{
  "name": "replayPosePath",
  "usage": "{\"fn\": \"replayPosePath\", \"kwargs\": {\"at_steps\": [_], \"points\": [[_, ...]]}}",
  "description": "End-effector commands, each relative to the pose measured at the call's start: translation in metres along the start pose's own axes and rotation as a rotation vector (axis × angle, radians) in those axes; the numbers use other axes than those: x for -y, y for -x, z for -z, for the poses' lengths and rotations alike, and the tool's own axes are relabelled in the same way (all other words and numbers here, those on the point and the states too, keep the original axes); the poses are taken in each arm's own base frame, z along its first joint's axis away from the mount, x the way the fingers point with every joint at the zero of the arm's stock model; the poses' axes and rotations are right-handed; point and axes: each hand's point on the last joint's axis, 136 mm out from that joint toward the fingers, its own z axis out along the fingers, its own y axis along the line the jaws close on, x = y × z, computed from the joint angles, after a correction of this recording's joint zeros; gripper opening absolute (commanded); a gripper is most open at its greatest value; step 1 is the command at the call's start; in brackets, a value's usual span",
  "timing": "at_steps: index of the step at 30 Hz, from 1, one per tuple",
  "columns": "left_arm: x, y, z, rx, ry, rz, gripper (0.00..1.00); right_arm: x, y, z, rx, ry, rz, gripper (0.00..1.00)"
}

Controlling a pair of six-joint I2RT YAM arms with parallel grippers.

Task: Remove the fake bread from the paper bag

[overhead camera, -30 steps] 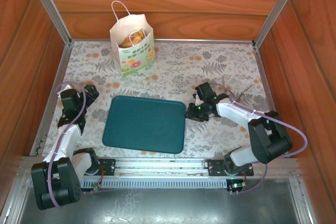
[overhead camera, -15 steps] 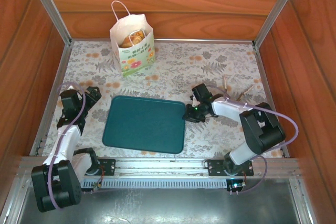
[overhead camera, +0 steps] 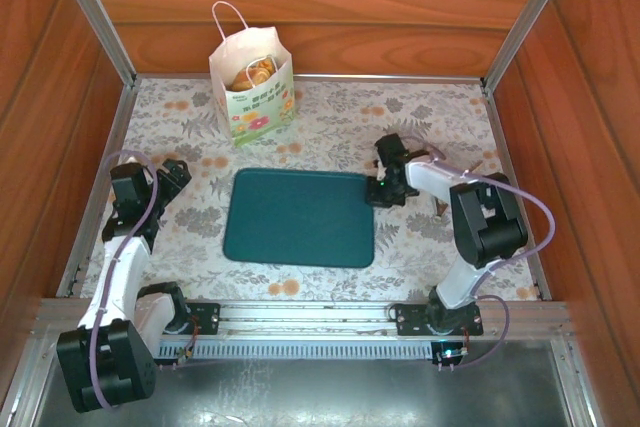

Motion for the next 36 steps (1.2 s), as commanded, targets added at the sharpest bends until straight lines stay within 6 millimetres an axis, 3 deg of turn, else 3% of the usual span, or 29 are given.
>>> {"fn": "replayPosePath", "kwargs": {"at_steps": [1,4,12,18,29,36], "points": [[0.008,-0.002,0.006,-0.023,-0.006,-0.033,0.98,0.041,0.017,0.010,-0.020,-0.161,0.087,0.03],[0.012,-0.001,0.009,-0.025,-0.016,-0.047,0.98,0.059,0.038,0.015,-0.019,-0.182,0.096,0.03],[0.026,0.006,0.020,-0.006,-0.050,-0.076,0.98,0.084,0.089,0.021,0.018,-0.165,0.121,0.05],[0.035,0.013,0.031,0.019,-0.070,-0.100,0.98,0.101,0.102,0.016,0.021,-0.166,0.036,0.05],[0.047,0.022,0.036,0.030,-0.098,-0.098,0.98,0.100,0.119,0.004,0.037,-0.105,-0.027,0.05],[0.051,0.026,0.039,0.041,-0.107,-0.094,0.98,0.101,0.132,0.006,0.055,-0.120,0.025,0.09]]}}
